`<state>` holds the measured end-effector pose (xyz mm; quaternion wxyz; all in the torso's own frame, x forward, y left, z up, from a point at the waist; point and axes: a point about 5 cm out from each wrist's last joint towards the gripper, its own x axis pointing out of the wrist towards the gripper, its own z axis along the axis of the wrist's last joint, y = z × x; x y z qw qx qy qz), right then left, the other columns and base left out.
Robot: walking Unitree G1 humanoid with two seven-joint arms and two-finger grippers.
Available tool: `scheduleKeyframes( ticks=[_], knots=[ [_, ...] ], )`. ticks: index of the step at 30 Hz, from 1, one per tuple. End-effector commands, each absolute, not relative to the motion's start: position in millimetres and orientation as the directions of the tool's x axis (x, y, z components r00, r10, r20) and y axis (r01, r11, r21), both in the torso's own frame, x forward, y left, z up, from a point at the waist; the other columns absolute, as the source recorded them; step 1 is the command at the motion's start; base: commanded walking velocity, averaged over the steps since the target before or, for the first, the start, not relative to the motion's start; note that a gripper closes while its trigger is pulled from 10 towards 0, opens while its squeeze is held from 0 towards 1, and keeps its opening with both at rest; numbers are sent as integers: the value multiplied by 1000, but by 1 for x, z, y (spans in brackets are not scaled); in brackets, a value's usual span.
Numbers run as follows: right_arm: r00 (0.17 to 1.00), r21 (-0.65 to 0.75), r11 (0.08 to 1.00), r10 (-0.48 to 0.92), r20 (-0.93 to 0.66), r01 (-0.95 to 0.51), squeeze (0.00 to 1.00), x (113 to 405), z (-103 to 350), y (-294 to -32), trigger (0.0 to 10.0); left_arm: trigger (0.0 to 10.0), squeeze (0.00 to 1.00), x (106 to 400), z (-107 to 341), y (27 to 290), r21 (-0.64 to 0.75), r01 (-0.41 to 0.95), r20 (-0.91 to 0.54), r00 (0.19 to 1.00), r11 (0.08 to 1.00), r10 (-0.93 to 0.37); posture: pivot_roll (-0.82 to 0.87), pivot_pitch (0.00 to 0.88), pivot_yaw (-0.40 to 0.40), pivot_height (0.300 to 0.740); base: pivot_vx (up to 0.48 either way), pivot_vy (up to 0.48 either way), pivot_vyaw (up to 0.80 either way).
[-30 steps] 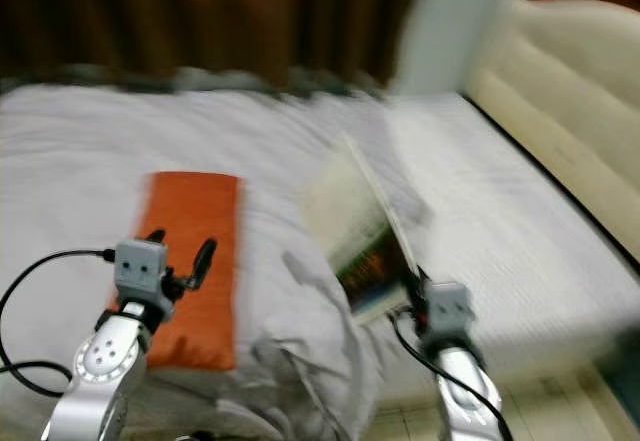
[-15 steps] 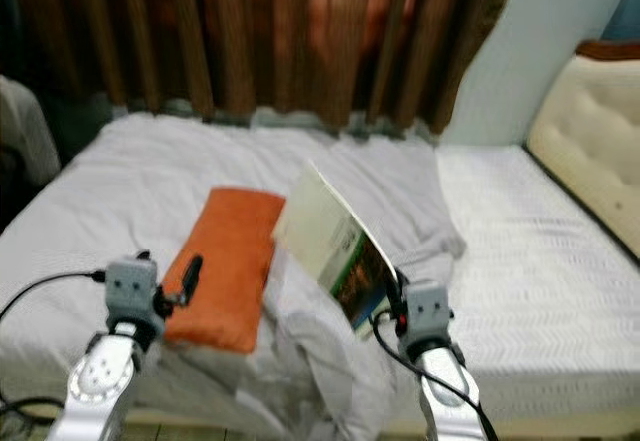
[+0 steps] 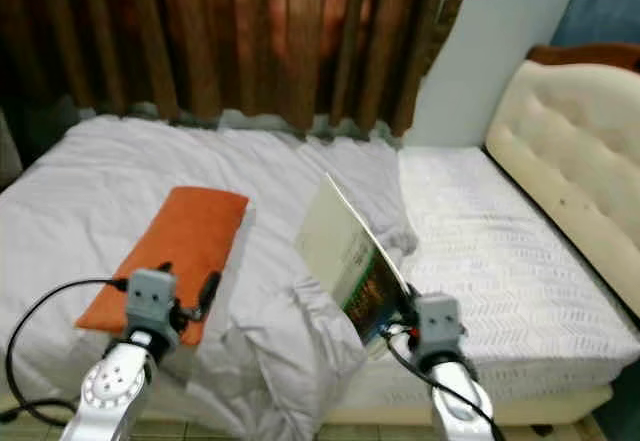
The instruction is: Clean up the room
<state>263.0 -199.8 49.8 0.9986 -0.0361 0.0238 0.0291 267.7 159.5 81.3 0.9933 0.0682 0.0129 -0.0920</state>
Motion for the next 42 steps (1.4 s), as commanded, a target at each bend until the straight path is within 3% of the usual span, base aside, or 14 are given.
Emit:
scheduleKeyframes(
  ticks=[1,4,5,11,24,42],
  knots=[
    [998,-18,999,-44,-33,43,0,259,54,-211,0,10000,0,260,76,171,148,168,-63,985,975,-160,82,0,-96,740,371,-300,0],
    [989,-20,993,-117,-87,115,0,247,43,-223,0,10000,0,255,73,173,150,186,-81,981,971,-175,76,0,-73,740,371,-300,0],
    [980,-25,986,-168,-103,166,0,243,37,-230,0,10000,0,261,73,174,161,219,-86,975,962,-207,34,0,-3,740,375,-296,0],
    [973,-34,973,-229,-35,228,0,247,49,-230,0,10000,0,290,80,165,167,320,-82,947,932,-311,-56,0,51,740,367,-247,0],
    [993,-47,993,-114,-35,112,0,244,56,-226,0,10000,0,294,76,137,76,269,-28,963,960,-268,-82,0,-14,740,212,-18,0],
    [998,-18,1000,-20,-56,19,0,256,56,-213,0,10000,0,286,72,147,144,244,-41,970,959,-240,-26,0,-40,740,416,0,101]
  ],
)
